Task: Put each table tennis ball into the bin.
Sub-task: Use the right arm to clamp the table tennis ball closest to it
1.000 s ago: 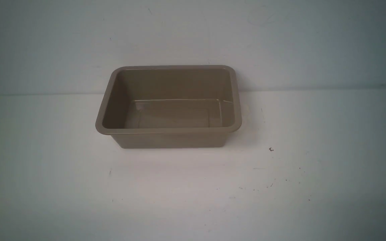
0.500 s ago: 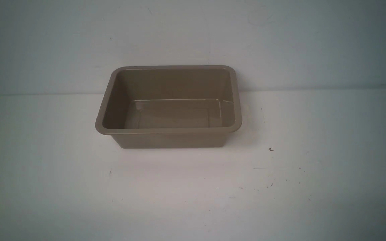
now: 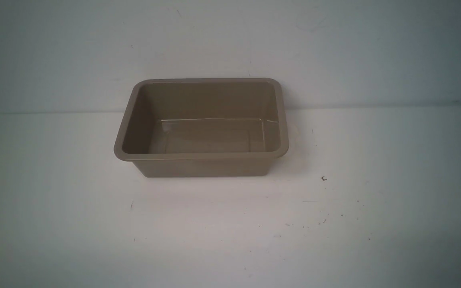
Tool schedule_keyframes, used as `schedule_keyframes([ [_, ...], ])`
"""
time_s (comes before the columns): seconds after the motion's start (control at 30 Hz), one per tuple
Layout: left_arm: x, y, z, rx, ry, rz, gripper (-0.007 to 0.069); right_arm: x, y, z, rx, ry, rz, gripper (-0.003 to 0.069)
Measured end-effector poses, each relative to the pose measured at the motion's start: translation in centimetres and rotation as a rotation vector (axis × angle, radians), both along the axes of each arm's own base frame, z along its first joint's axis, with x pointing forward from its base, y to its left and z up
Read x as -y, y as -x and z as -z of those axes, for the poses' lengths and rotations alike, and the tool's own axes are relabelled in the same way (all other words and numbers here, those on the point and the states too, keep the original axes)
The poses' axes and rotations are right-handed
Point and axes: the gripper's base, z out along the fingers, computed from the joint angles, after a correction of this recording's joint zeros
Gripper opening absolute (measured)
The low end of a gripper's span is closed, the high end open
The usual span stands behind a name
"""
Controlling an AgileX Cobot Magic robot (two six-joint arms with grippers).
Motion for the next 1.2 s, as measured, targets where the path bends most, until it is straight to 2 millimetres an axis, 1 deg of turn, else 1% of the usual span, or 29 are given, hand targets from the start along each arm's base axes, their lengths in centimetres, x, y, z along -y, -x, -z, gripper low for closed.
schedule_keyframes([
  [0.07,0.0,0.0,0.0,0.0,0.0,0.0,0.0447,0.0,0.3,-2.0,0.052,-0.004,0.0,0.0588],
  [0.1,0.0,0.0,0.0,0.0,0.0,0.0,0.0447,0.0,0.4,-2.5,0.061,-0.005,0.0,0.0588],
  [0.17,0.0,0.0,0.0,0.0,0.0,0.0,0.0447,0.0,1.2,-5.5,0.109,-0.014,0.0,0.0588],
  [0.2,0.0,0.0,0.0,0.0,0.0,0.0,0.0447,0.1,1.9,-7.4,0.133,-0.015,0.001,0.0588],
  [0.23,0.0,0.0,0.0,0.0,0.0,0.0,0.0447,0.1,2.2,-8.0,0.125,-0.015,0.001,0.0588],
  [0.27,0.0,0.0,0.0,0.0,0.0,0.0,0.0447,0.1,3.0,-9.6,0.132,-0.016,0.002,0.0588],
  [0.33,0.0,0.0,0.0,0.0,0.0,0.0,0.0447,0.1,3.8,-11.2,0.131,-0.016,0.004,0.0588],
  [0.4,0.0,0.0,0.0,0.0,0.0,0.0,0.0447,0.2,4.2,-12.0,0.148,-0.017,0.004,0.0588],
  [0.43,0.0,0.0,0.0,0.0,0.0,0.0,0.0447,0.2,4.6,-12.7,0.169,-0.018,0.004,0.0588],
  [0.53,0.0,0.0,0.0,0.0,0.0,0.0,0.0447,0.2,4.8,-13.2,0.191,-0.019,0.003,0.0588],
  [0.73,0.0,0.0,0.0,0.0,0.0,0.0,0.0447,0.1,4.8,-13.2,0.19,-0.072,-0.007,0.0588],
  [1.2,0.0,0.0,0.0,0.0,0.0,0.0,0.0447,0.0,4.8,-13.2,0.197,-0.076,-0.009,0.0588],
])
